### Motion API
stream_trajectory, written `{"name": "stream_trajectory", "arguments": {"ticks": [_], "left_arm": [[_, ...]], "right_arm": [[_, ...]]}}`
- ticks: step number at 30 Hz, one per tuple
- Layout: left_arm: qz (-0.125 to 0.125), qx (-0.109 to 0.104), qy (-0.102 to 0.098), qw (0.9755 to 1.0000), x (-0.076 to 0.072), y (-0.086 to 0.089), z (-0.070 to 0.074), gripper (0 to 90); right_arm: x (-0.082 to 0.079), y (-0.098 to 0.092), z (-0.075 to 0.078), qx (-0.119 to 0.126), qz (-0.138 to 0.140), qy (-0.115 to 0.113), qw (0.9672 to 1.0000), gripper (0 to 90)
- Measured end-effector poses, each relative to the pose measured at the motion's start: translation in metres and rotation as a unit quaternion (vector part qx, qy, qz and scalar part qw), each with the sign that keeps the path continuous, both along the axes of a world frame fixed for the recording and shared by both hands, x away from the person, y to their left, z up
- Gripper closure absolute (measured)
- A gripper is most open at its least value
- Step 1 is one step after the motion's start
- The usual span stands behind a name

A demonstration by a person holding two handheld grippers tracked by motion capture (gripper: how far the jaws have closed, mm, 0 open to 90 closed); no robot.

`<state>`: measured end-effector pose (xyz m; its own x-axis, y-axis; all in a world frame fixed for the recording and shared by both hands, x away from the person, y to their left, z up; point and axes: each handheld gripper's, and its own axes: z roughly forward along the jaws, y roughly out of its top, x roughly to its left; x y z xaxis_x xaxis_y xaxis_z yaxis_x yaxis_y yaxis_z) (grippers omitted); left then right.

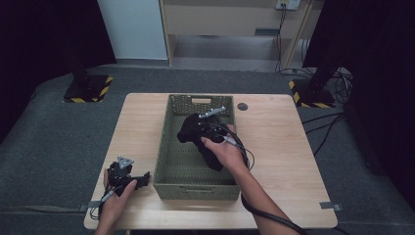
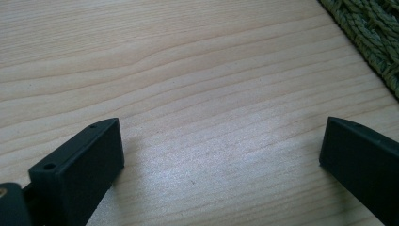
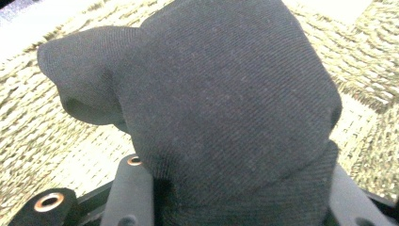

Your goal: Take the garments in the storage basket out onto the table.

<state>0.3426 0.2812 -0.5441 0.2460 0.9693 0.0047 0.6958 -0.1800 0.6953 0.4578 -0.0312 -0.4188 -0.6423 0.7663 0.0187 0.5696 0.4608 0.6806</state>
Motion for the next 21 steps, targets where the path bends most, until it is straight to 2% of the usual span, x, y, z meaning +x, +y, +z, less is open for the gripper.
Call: {"name": "stream_trajectory", "arguments": {"ticks": [7, 21], "left_arm": [[0.0, 0.0, 0.0, 1.0, 0.0, 0.0, 0.0, 0.0], [0.0, -0.001, 0.0, 1.0, 0.0, 0.0, 0.0, 0.0]], "right_arm": [[-0.001, -0.004, 0.011, 0.008, 0.001, -0.005, 1.0, 56.3], [-0.006, -0.008, 0.044, 0.016, 0.01, -0.024, 0.9995, 56.3]]}}
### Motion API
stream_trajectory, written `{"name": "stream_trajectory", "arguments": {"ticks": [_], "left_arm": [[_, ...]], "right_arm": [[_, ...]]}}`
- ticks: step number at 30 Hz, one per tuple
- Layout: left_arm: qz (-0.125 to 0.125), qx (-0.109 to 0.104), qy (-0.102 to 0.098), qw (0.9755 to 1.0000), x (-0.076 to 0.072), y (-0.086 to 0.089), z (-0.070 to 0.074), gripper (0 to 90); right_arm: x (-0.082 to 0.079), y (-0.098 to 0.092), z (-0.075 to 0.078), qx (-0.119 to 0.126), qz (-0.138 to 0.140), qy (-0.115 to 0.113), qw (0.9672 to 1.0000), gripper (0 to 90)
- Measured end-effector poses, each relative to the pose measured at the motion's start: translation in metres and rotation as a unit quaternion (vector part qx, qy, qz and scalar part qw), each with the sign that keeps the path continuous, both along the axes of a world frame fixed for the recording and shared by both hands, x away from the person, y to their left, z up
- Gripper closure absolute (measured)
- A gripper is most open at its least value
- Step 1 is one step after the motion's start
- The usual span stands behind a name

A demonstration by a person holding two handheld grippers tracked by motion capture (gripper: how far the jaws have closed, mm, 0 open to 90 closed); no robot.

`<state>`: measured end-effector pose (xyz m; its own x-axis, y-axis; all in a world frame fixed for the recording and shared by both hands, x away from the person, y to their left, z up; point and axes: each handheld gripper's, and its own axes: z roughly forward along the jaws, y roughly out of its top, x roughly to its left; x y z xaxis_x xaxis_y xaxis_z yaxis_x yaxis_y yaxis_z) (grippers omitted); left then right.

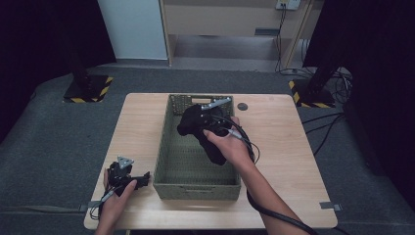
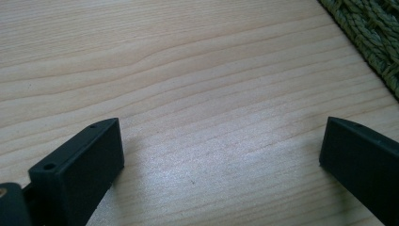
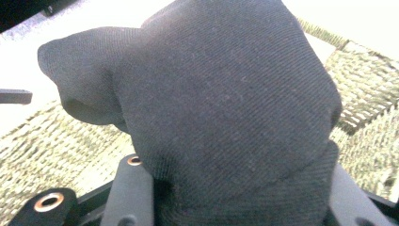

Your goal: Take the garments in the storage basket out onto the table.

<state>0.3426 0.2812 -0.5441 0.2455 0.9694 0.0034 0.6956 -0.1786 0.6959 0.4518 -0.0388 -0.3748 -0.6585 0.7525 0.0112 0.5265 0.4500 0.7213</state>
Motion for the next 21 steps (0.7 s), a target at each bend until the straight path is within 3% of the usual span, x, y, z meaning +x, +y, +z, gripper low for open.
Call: {"name": "stream_trajectory", "arguments": {"ticks": [12, 21], "left_arm": [[0.001, -0.001, -0.001, 1.0, 0.0, 0.0, 0.0, 0.0], [0.001, 0.0, 0.0, 1.0, 0.0, 0.0, 0.0, 0.0]], "right_arm": [[-0.012, -0.012, 0.029, 0.011, 0.007, -0.016, 0.9998, 56.3], [-0.019, -0.024, 0.04, 0.02, 0.008, -0.02, 0.9996, 56.3]]}}
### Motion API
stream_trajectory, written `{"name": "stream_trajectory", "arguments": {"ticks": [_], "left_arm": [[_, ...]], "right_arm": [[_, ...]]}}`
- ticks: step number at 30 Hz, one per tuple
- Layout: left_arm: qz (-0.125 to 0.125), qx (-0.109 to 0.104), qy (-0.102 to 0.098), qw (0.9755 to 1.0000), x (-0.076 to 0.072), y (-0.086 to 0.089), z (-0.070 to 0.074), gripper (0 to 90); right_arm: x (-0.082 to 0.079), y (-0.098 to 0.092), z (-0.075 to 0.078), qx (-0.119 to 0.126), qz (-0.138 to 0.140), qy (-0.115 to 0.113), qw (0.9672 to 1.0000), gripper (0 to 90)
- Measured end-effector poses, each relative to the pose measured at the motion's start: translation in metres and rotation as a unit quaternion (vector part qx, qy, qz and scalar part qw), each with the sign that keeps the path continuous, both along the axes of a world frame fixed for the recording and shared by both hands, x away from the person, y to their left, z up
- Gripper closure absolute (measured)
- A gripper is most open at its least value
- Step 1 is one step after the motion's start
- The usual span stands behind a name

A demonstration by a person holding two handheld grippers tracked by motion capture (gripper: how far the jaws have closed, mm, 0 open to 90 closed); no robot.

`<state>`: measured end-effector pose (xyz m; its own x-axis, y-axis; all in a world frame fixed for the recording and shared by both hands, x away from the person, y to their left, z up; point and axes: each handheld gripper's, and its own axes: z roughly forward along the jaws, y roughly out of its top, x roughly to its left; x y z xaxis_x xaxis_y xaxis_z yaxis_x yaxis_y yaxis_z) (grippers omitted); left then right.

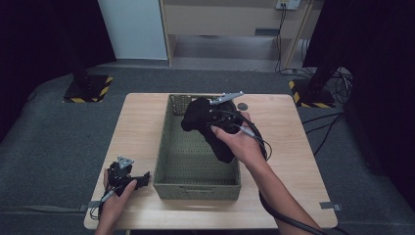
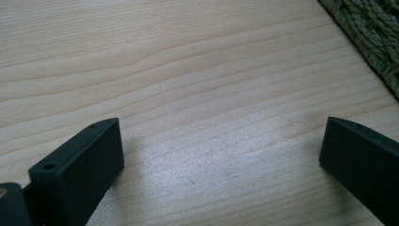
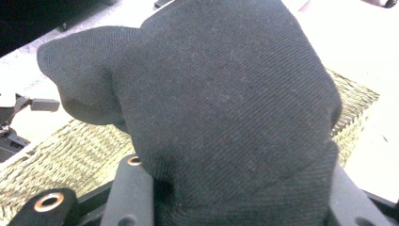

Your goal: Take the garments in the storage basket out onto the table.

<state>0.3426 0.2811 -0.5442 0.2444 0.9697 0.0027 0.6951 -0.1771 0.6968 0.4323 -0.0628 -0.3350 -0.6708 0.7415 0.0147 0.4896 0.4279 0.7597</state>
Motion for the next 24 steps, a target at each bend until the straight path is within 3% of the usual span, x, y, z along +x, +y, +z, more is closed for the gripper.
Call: {"name": "stream_trajectory", "arguments": {"ticks": [24], "left_arm": [[-0.001, 0.001, 0.001, 1.0, 0.0, 0.0, 0.0, 0.0]], "right_arm": [[-0.004, -0.055, 0.018, 0.012, -0.031, -0.01, 0.9994, 56.3]]}}
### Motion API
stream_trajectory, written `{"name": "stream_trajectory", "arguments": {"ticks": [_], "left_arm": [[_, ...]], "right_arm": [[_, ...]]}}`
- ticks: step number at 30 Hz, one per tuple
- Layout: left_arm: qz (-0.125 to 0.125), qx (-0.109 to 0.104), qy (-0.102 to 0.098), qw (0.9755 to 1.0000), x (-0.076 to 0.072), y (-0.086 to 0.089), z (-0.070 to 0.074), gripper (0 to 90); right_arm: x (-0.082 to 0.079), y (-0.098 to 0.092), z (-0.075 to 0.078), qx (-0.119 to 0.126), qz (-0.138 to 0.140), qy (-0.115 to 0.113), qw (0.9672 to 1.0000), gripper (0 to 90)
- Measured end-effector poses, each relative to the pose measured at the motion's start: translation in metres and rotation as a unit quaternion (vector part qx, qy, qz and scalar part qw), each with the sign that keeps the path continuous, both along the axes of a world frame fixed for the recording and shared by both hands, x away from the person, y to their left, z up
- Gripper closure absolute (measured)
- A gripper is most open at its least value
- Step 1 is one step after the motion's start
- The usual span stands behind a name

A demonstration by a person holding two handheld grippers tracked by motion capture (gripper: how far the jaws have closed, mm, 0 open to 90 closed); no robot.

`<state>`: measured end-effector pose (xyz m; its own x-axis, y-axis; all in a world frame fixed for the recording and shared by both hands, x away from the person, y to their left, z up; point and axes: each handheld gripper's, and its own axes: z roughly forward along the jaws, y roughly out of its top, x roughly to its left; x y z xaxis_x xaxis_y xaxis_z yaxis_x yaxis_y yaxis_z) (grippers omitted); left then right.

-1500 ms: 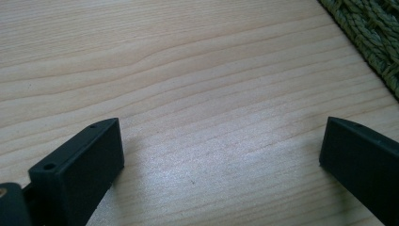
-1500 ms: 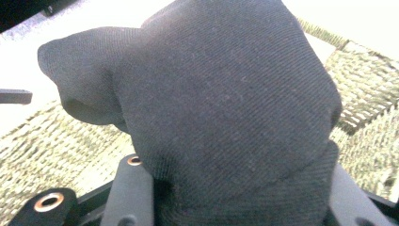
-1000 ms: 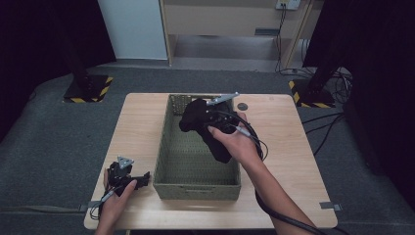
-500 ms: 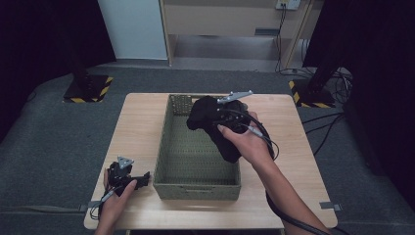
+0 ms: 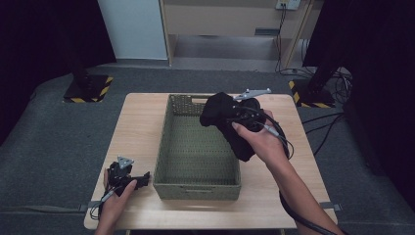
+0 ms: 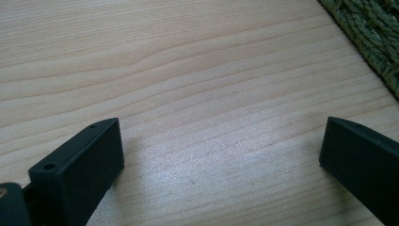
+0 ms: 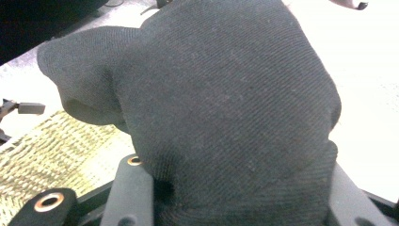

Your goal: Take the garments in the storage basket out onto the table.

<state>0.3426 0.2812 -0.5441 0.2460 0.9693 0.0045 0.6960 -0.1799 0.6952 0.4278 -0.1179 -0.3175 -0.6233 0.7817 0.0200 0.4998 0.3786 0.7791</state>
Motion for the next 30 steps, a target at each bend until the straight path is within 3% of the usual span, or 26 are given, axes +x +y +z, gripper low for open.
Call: {"name": "stream_trajectory", "arguments": {"ticks": [30], "left_arm": [[0.0, 0.0, 0.0, 1.0, 0.0, 0.0, 0.0, 0.0]], "right_arm": [[0.006, -0.065, -0.009, 0.001, -0.054, 0.004, 0.9985, 56.5]]}}
